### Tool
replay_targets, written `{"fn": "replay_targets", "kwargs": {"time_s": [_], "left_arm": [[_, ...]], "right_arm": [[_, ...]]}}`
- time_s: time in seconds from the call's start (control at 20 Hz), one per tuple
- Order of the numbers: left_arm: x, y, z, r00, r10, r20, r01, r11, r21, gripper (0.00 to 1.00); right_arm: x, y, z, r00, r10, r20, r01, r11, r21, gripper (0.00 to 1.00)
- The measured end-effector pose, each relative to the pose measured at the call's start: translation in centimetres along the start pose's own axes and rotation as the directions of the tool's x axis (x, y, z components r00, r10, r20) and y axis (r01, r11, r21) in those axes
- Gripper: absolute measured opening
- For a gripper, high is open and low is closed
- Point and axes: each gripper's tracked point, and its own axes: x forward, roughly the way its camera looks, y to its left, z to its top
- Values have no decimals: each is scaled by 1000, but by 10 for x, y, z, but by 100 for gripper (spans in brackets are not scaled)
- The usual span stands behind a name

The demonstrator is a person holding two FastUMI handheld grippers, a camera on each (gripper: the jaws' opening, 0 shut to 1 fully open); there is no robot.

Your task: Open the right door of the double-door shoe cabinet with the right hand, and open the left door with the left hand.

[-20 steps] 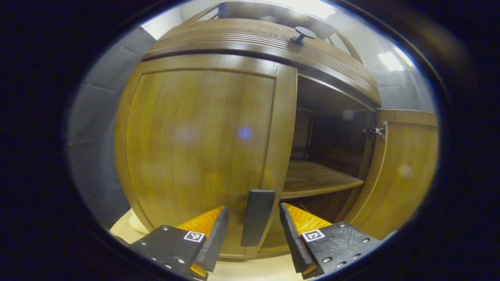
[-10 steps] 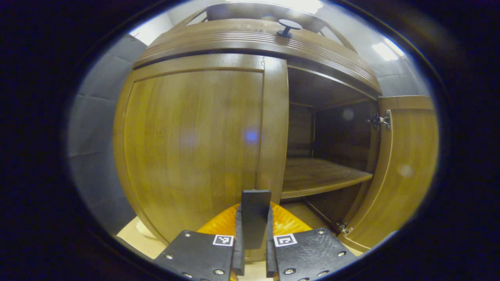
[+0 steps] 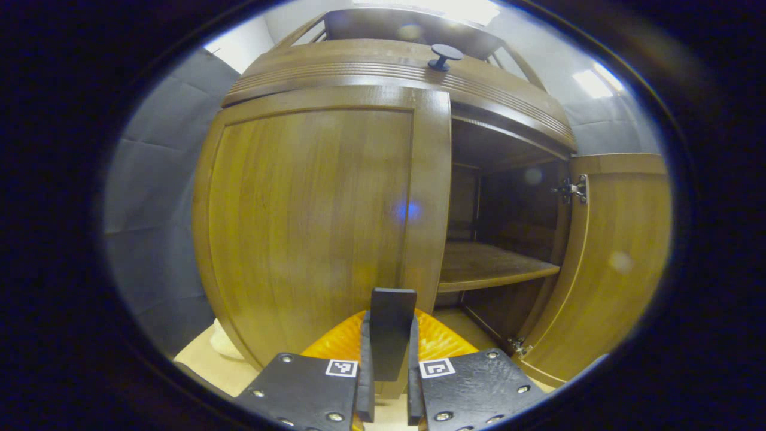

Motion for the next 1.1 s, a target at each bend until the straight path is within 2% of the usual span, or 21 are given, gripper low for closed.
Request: {"fn": "replay_targets", "kwargs": {"time_s": [0.05, 0.15, 0.2, 0.3, 0.35, 0.4, 0.5, 0.6, 0.65, 0.7, 1.1], "left_arm": [[-1, -1, 1, 1000, -3, 4, 3, 1000, 1, 17], [-3, -1, 1, 1000, -13, 13, 13, 1000, -4, 26], [-3, -1, 1, 1000, -17, 16, 17, 1000, -3, 30], [-5, -2, 1, 1000, -22, 21, 22, 1000, 1, 20], [-6, -2, 2, 999, -26, 23, 26, 1000, -1, 23], [-6, -2, 2, 999, -31, 26, 31, 1000, -5, 23], [-7, -1, 1, 999, -39, 31, 39, 999, -8, 23], [-9, 1, 2, 998, -41, 40, 42, 999, -14, 16], [-10, 1, 2, 998, -44, 47, 45, 999, -19, 29], [-12, 2, 3, 998, -48, 52, 49, 998, -24, 29], [-11, 6, -4, 998, -26, 51, 29, 999, -44, 29]], "right_arm": [[-1, 1, -2, 1000, 2, -7, -2, 1000, -1, 95], [-2, 5, -5, 1000, 4, -16, -4, 1000, -4, 95], [-3, 6, -6, 1000, 2, -17, -2, 1000, -4, 92], [-5, 7, -5, 1000, -2, -10, 2, 1000, 3, 95], [-5, 8, -5, 1000, -3, -10, 3, 1000, 8, 92], [-4, 8, -6, 1000, -7, -13, 7, 1000, 10, 95], [-2, 9, -9, 1000, -10, -25, 10, 1000, 16, 95], [1, 13, -8, 1000, 1, -27, -1, 1000, 10, 95], [2, 15, -6, 1000, 4, -25, -4, 1000, 2, 92], [3, 17, -5, 1000, 6, -21, -6, 1000, -6, 95], [13, 27, -2, 999, 33, -17, -34, 999, -18, 92]]}}
